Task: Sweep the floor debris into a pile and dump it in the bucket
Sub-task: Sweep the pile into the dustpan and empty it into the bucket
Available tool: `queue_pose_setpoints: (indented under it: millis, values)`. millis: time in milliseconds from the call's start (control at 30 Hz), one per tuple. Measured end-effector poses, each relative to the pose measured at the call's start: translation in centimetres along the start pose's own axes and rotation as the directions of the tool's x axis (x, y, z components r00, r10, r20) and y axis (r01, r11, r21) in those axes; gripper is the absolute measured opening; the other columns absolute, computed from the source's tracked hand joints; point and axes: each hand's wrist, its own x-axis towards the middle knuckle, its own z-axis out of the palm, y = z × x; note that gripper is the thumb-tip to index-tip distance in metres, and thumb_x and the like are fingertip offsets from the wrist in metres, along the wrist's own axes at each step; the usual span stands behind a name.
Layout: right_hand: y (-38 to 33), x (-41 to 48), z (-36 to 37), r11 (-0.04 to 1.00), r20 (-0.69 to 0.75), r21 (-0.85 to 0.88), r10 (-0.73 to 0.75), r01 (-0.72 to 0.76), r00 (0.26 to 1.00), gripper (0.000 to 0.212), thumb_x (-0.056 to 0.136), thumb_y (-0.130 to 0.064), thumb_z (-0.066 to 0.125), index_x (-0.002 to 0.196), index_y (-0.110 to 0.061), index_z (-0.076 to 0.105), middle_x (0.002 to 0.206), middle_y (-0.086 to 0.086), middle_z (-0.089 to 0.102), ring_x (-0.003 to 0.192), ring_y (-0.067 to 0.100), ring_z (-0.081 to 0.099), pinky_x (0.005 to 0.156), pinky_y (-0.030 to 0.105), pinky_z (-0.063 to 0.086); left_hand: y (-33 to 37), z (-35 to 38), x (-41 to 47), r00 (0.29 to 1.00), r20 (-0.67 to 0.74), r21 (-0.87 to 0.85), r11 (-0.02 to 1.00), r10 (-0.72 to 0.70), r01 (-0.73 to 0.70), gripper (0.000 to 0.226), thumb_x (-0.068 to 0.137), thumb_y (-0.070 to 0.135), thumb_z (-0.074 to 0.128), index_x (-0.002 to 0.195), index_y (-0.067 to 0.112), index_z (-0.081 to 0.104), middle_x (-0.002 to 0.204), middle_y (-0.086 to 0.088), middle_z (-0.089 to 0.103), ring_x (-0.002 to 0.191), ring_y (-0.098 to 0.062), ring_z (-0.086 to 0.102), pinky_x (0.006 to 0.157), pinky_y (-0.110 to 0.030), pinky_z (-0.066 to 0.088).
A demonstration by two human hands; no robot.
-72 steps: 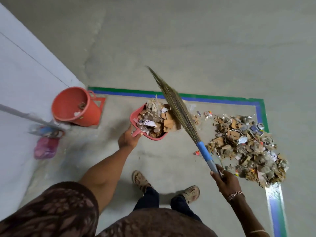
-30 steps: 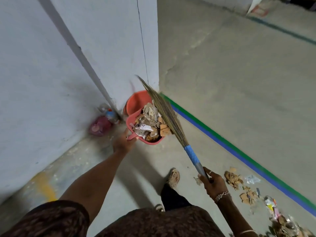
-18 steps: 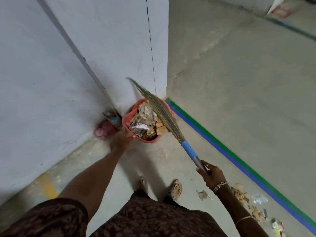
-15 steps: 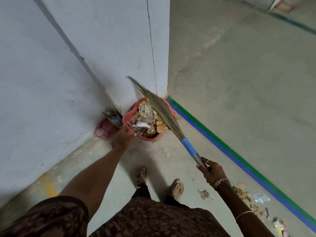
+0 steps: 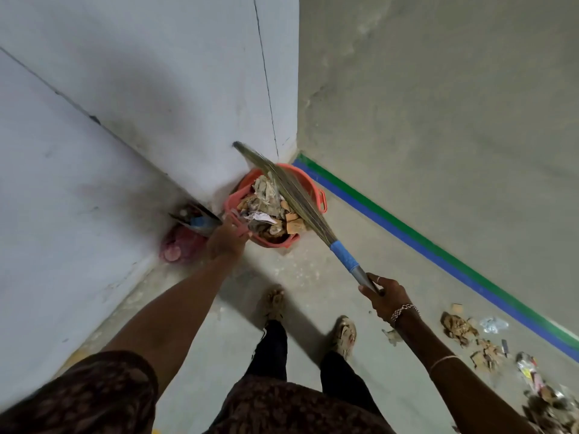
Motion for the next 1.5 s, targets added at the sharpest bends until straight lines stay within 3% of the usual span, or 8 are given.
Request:
queue_pose_setpoints:
  millis: [233,567,833,967,1100,1200,1367,1500]
  values:
    - [-0.9,4.1,6.0,0.997,-0.024,0.022,0.068,-0.067,0.997,0.043,0.084,-0.041,0.073,0.125,-0.029,0.067,0.059,-0.011,0.057,0.054,0.011,0.053,0.064,0.032,0.051,-1.7,1.5,7.3,0.999,0.029,0.079,0.996,0.027,-0.029,0.051,0.075,0.055,0.074,0.114,0.029,0.053,0.092,-0.001,0.068,0.079,-0.028,0.065,0.066,-0.034,0.048]
    - [0.7,10.1,10.7,0.970,-0.011,0.107,0.222,-0.220,0.975,0.082,0.057,-0.074,0.064,0.130,-0.035,0.061,0.082,-0.001,0.058,0.067,0.019,0.051,0.067,0.033,0.049,-2.1,4.0,11.6,1.000,0.015,0.264,0.964,-0.010,0.005,0.042,0.089,0.050,0.065,0.116,0.019,0.057,0.106,-0.009,0.071,0.095,-0.033,0.069,0.077,-0.042,0.056]
    - [0.2,9.1,10.0,0.973,-0.025,0.011,0.229,-0.229,0.973,0.072,0.064,-0.073,0.062,0.127,-0.037,0.063,0.088,0.002,0.064,0.074,0.023,0.060,0.072,0.032,0.051,-2.0,4.2,11.6,0.998,0.046,0.321,0.947,-0.048,0.031,0.035,0.094,0.043,0.064,0.117,0.017,0.060,0.109,-0.004,0.068,0.099,-0.031,0.067,0.079,-0.038,0.053]
    - [-2.6,6.3,8.5,0.979,-0.077,-0.125,0.152,-0.161,0.985,0.046,0.088,-0.045,0.067,0.130,-0.028,0.063,0.108,0.006,0.072,0.101,0.031,0.065,0.086,0.036,0.052,-1.0,3.3,11.4,0.996,0.062,0.369,0.929,-0.060,0.033,0.027,0.094,0.037,0.064,0.112,0.017,0.064,0.107,-0.004,0.070,0.100,-0.029,0.067,0.082,-0.039,0.056]
    - [-4.0,3.3,7.9,0.979,-0.136,-0.140,0.129,-0.147,0.982,0.043,0.091,-0.042,0.065,0.132,-0.030,0.060,0.101,0.007,0.072,0.094,0.032,0.066,0.075,0.032,0.048,-1.3,3.4,12.3,0.988,0.070,0.509,0.857,-0.140,0.085,0.020,0.101,0.023,0.055,0.111,0.009,0.065,0.099,-0.007,0.068,0.096,-0.027,0.068,0.081,-0.039,0.058]
    - [-4.2,1.3,7.8,0.988,-0.158,-0.086,0.116,-0.131,0.981,0.044,0.091,-0.043,0.064,0.134,-0.031,0.059,0.087,0.003,0.069,0.080,0.027,0.063,0.070,0.028,0.042,0.0,2.6,11.7,0.984,0.062,0.533,0.839,-0.169,0.110,0.027,0.100,0.034,0.056,0.105,0.011,0.068,0.093,-0.005,0.068,0.091,-0.027,0.070,0.060,-0.031,0.049]
    - [-4.0,-1.4,8.9,0.995,-0.090,-0.052,0.080,-0.085,0.993,0.045,0.091,-0.041,0.065,0.134,-0.032,0.059,0.075,-0.006,0.062,0.072,0.024,0.063,0.066,0.027,0.042,2.1,1.9,11.1,0.983,0.084,0.539,0.837,-0.160,0.091,0.039,0.091,0.050,0.065,0.112,0.017,0.068,0.109,-0.008,0.071,0.100,-0.030,0.069,0.068,-0.036,0.049]
    - [-3.2,-1.6,10.2,0.986,0.009,-0.142,0.088,-0.085,0.996,0.046,0.093,-0.041,0.063,0.137,-0.031,0.056,0.103,0.004,0.072,0.095,0.030,0.066,0.076,0.031,0.047,2.9,1.4,11.0,0.992,0.107,0.530,0.848,-0.063,-0.003,0.051,0.079,0.057,0.074,0.111,0.018,0.064,0.108,-0.008,0.070,0.098,-0.031,0.069,0.070,-0.037,0.053]
